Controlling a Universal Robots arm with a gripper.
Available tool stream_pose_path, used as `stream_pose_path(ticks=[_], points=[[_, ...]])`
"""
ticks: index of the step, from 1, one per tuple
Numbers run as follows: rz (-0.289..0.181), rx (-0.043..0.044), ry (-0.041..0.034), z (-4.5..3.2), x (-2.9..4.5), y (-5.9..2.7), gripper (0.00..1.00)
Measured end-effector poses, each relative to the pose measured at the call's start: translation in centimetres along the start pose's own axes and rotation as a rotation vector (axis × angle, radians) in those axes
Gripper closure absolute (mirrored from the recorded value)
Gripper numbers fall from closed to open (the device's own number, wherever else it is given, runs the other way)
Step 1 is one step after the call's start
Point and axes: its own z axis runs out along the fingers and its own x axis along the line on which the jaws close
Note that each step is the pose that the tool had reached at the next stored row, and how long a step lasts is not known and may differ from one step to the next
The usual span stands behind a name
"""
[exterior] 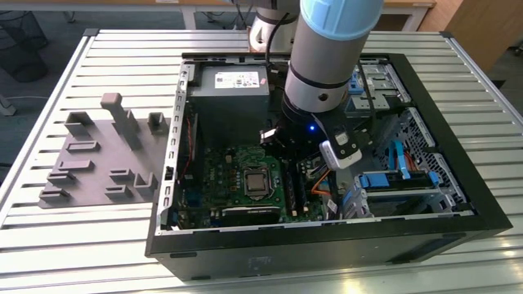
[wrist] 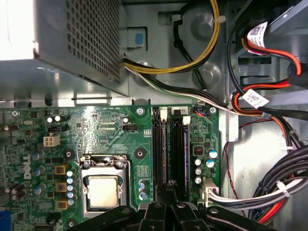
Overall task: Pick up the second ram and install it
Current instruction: 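Press down the second ram until it locks into place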
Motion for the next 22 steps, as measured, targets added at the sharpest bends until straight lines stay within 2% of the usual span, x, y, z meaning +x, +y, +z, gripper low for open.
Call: stream_pose_path(ticks=[9,11,12,14,19,22], points=[[0.000,0.0016,0.0006,0.89,-0.05,0.01,0.89],[0.000,0.0029,0.0008,0.88,-0.05,0.02,0.89],[0.000,0.0032,0.0008,0.78,-0.05,0.03,0.89],[0.000,-0.0023,-0.0008,0.46,-0.04,0.05,0.89],[0.000,0.0000,0.0000,-1.41,0.05,-0.02,0.89],[0.000,0.0001,0.0000,-2.13,0.07,-0.04,0.89]])
